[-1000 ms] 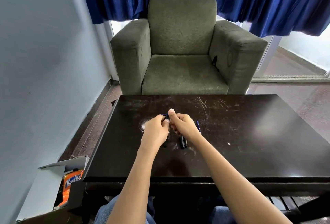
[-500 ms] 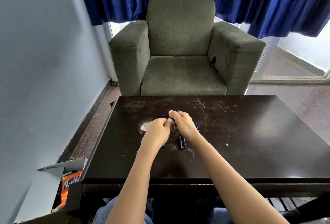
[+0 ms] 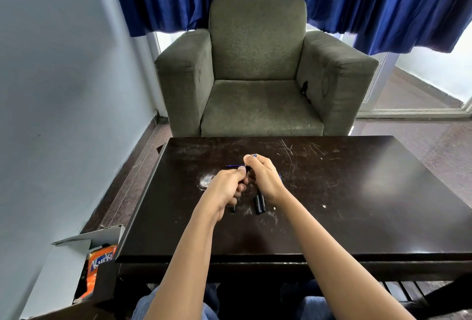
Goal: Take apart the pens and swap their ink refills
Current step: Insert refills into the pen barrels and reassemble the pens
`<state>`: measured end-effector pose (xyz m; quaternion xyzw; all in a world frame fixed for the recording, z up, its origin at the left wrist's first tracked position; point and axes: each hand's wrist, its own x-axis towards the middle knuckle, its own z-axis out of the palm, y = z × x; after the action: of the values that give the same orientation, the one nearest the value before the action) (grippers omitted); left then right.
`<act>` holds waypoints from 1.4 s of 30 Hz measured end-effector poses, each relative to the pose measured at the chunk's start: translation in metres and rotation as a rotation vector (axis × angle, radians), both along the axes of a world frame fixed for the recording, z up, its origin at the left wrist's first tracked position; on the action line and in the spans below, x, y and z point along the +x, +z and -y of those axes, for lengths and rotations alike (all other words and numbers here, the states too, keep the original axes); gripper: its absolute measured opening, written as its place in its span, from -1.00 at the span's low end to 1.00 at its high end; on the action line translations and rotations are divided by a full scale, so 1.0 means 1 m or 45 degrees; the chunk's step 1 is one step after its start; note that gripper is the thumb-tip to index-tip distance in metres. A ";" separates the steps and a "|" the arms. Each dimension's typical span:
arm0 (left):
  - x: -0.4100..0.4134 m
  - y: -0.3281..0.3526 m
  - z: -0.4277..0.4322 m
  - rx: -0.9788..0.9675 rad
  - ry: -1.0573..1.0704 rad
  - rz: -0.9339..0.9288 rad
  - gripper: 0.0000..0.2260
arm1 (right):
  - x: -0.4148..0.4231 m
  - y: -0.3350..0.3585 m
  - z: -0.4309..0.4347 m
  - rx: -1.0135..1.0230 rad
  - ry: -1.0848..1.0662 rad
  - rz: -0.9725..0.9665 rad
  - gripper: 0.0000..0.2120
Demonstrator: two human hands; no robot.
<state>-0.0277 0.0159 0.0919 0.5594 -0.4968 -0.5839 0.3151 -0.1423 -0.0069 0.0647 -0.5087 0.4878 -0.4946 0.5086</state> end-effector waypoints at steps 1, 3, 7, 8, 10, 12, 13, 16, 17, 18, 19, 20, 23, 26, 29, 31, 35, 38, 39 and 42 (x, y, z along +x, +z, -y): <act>0.000 0.001 0.000 0.042 -0.005 -0.059 -0.65 | 0.000 0.001 -0.001 -0.014 -0.001 0.008 -0.66; 0.000 0.004 0.000 0.129 -0.006 -0.172 -0.66 | 0.000 0.002 -0.002 -0.039 -0.010 0.026 -0.65; 0.002 0.006 -0.001 0.287 -0.008 -0.338 -0.66 | -0.001 0.002 -0.003 -0.088 -0.032 0.038 -0.67; 0.002 0.006 -0.001 0.319 -0.010 -0.370 -0.66 | -0.001 0.002 -0.003 -0.099 -0.033 0.042 -0.68; 0.003 0.007 -0.001 0.378 -0.019 -0.433 -0.65 | -0.001 0.001 -0.003 -0.115 -0.041 0.052 -0.68; 0.003 0.008 -0.001 0.432 -0.036 -0.499 -0.65 | -0.001 0.001 -0.002 -0.134 -0.047 0.059 -0.71; 0.003 0.009 -0.001 0.456 -0.046 -0.529 -0.65 | -0.001 0.001 -0.002 -0.141 -0.043 0.061 -0.74; 0.004 0.010 -0.002 0.523 -0.078 -0.610 -0.65 | -0.001 0.000 -0.002 -0.178 -0.030 0.066 -0.80; 0.004 0.011 -0.002 0.545 -0.087 -0.634 -0.65 | -0.002 -0.001 -0.002 -0.195 -0.033 0.067 -0.79; 0.004 0.011 -0.002 0.564 -0.097 -0.655 -0.65 | -0.002 -0.001 -0.002 -0.214 -0.032 0.070 -0.78; 0.005 0.011 -0.002 0.581 -0.106 -0.676 -0.65 | -0.003 -0.001 -0.002 -0.228 -0.033 0.072 -0.77; 0.005 0.011 -0.002 0.595 -0.113 -0.696 -0.65 | -0.003 0.000 -0.002 -0.237 -0.032 0.077 -0.75; 0.004 0.009 -0.001 0.542 -0.080 -0.656 -0.65 | -0.004 0.000 -0.002 -0.217 -0.013 0.080 -0.71; -0.002 0.006 -0.003 0.173 -0.005 -0.271 -0.66 | -0.005 -0.002 0.001 -0.158 -0.009 -0.103 -0.61; -0.004 0.001 -0.005 -0.337 0.014 0.496 -0.72 | -0.003 -0.005 0.003 -0.074 -0.045 -0.391 -0.46; -0.003 -0.001 -0.006 -0.539 0.006 0.751 -0.74 | -0.003 -0.007 0.004 -0.015 -0.112 -0.482 -0.49; -0.005 -0.002 -0.003 -0.451 -0.012 0.667 -0.70 | -0.003 -0.005 0.002 -0.014 -0.081 -0.368 -0.56; -0.004 0.000 -0.002 -0.288 0.029 0.381 -0.62 | -0.003 -0.004 0.000 -0.035 0.012 -0.256 -0.61; -0.004 0.000 -0.002 -0.221 0.022 0.275 -0.61 | -0.003 -0.004 0.000 -0.036 0.041 -0.229 -0.61; -0.002 0.005 -0.004 -0.082 -0.012 0.019 -0.60 | -0.004 -0.006 0.003 -0.062 0.067 -0.150 -0.63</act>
<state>-0.0301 0.0196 0.0970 0.5509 -0.5203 -0.5650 0.3265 -0.1462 -0.0094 0.0583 -0.5619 0.4912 -0.4619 0.4792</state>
